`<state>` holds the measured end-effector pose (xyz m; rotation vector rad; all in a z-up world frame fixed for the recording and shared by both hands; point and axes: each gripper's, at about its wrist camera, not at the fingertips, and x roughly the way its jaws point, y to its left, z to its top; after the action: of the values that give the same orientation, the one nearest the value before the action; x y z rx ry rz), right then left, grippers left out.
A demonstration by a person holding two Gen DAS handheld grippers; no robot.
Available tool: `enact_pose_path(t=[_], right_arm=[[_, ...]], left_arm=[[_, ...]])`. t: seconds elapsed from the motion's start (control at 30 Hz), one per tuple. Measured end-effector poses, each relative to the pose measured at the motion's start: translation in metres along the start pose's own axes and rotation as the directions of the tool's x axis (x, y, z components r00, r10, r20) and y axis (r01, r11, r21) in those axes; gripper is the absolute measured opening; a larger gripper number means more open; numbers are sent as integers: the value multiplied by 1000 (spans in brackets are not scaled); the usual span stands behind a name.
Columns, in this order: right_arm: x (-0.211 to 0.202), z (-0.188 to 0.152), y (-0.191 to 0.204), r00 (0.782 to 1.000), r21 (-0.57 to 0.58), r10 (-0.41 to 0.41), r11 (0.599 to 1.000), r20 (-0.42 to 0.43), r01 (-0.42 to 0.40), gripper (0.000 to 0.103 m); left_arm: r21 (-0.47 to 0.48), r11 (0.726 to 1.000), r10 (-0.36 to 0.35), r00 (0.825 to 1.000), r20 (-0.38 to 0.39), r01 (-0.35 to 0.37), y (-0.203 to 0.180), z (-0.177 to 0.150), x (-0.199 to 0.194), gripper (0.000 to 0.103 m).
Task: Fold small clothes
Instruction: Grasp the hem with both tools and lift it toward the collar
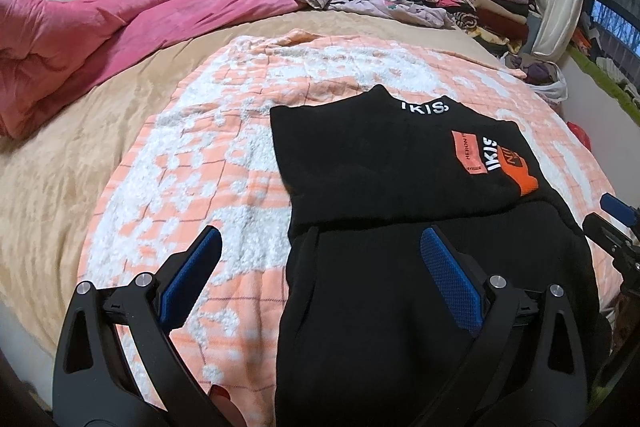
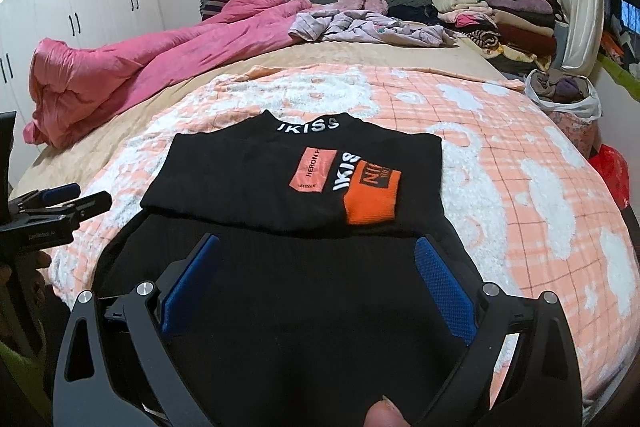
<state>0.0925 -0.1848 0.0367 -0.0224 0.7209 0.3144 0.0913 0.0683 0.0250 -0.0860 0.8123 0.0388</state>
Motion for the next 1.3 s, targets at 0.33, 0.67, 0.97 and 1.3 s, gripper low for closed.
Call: enact_pose_path(t=[0.33,0.67,0.97,1.3], right_arm=[[-11,-14,-7,1000,15,-8,1000,-10,8,97],[-17,-29,-17,999,25,-25,999,-35,26,97],[-21,-48,-33,997,43,-52,998,-66,54,97],[-25,-71,-53,991,57,-86,994,-103,93,97]], left_arm=[[-22,1000,7,1000,-9,-7,12,-12,-9,93],[-30,999,14,999,-36,-15,21,-28,-13,93],[-35,999,27,998,-60,-29,30,-43,-14,93],[-34,999,40,995,-87,-43,42,-61,-16,93]])
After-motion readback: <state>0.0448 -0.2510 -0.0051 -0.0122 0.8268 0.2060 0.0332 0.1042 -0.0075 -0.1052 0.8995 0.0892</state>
